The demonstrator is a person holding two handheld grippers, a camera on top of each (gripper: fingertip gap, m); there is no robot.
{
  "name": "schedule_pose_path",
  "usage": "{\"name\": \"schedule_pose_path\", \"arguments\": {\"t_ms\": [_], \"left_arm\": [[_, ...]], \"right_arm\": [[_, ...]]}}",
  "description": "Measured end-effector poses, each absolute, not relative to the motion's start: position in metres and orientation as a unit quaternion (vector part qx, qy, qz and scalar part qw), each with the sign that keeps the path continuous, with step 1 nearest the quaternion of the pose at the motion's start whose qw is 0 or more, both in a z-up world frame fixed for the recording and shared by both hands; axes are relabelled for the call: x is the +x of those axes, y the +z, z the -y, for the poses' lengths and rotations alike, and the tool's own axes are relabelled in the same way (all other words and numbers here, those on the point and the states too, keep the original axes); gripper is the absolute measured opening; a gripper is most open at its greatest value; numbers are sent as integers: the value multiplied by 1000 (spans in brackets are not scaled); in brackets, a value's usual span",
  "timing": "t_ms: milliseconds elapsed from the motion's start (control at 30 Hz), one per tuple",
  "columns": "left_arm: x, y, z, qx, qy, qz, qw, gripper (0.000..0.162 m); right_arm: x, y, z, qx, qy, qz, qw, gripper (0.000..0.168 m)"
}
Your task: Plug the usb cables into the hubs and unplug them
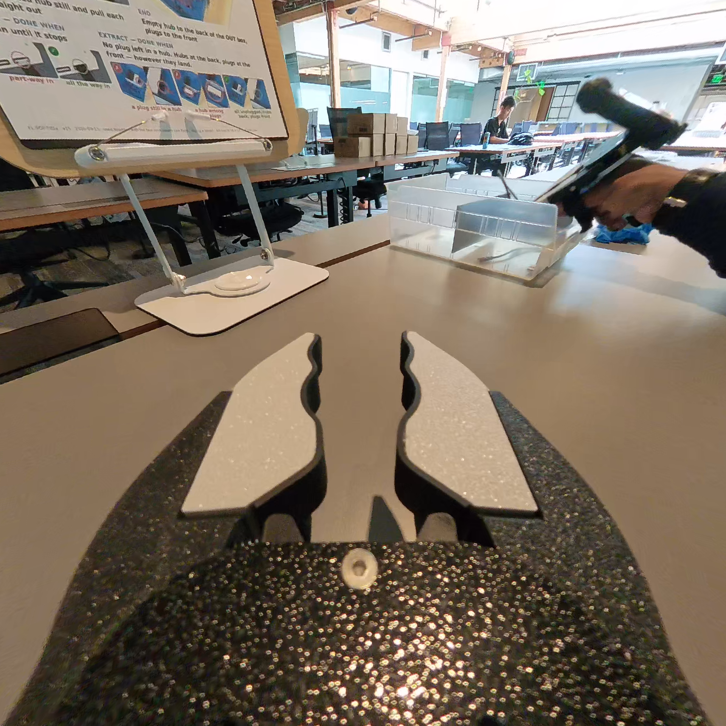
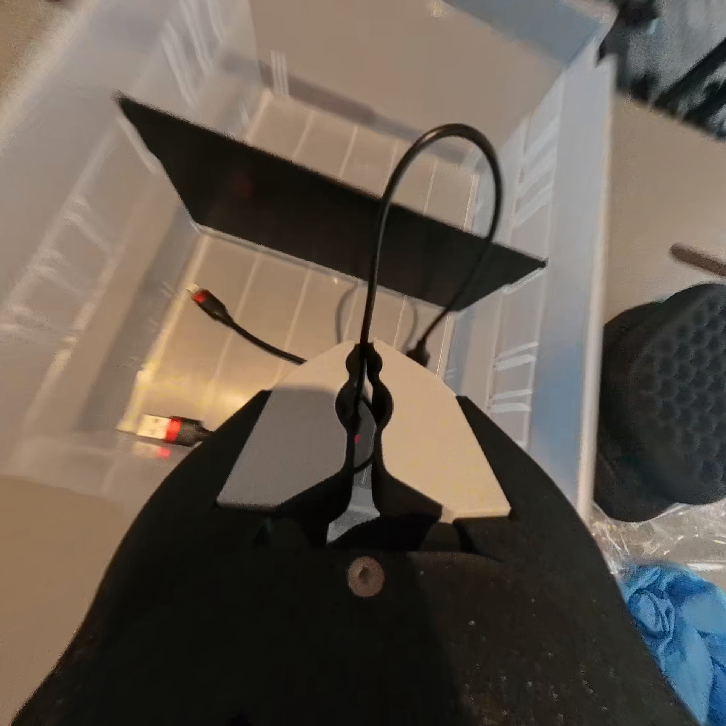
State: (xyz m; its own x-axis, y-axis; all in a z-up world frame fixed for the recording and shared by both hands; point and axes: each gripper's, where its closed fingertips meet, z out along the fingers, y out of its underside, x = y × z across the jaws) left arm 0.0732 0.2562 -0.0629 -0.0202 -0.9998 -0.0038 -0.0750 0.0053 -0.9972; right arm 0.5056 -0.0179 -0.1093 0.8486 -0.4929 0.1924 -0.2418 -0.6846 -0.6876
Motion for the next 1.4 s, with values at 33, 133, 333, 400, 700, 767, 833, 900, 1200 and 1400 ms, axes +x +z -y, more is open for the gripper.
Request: {"name": "schedule_pose_path", "arguments": {"t_ms": [33, 133, 333, 400, 700, 767, 833, 900, 1200, 1400], "left_arm": [[73, -63, -255, -512, -488, -525, 474, 37], [73, -57, -246, -498, -528, -516, 456, 37], [70, -32, -211, -425, -670, -481, 372, 42], [69, -28, -202, -406, -688, -482, 360, 45], [82, -39, -151, -369, -678, -549, 321, 57], [83, -42, -144, -363, -669, -564, 320, 57], [84, -43, -142, -361, -660, -572, 328, 57], [85, -47, -139, -362, -648, -584, 329, 54], [76, -46, -147, -353, -626, -604, 345, 1], [66, -29, -193, -410, -626, -534, 394, 1]], "right_arm": [[501, -95, 17, -889, -185, -199, 370, 2], [459, -40, 4, -846, -150, -135, 494, 2], [283, 38, -22, -733, 120, 93, 664, 2], [238, 28, -33, -729, 168, 135, 650, 2], [97, -50, -71, -753, 289, 271, 525, 2], [81, -57, -74, -755, 301, 282, 510, 3], [68, -64, -76, -756, 311, 292, 496, 3], [56, -69, -76, -755, 321, 304, 485, 3], [42, -80, -87, -759, 326, 295, 481, 16], [69, -74, -96, -756, 292, 258, 526, 44]]}}
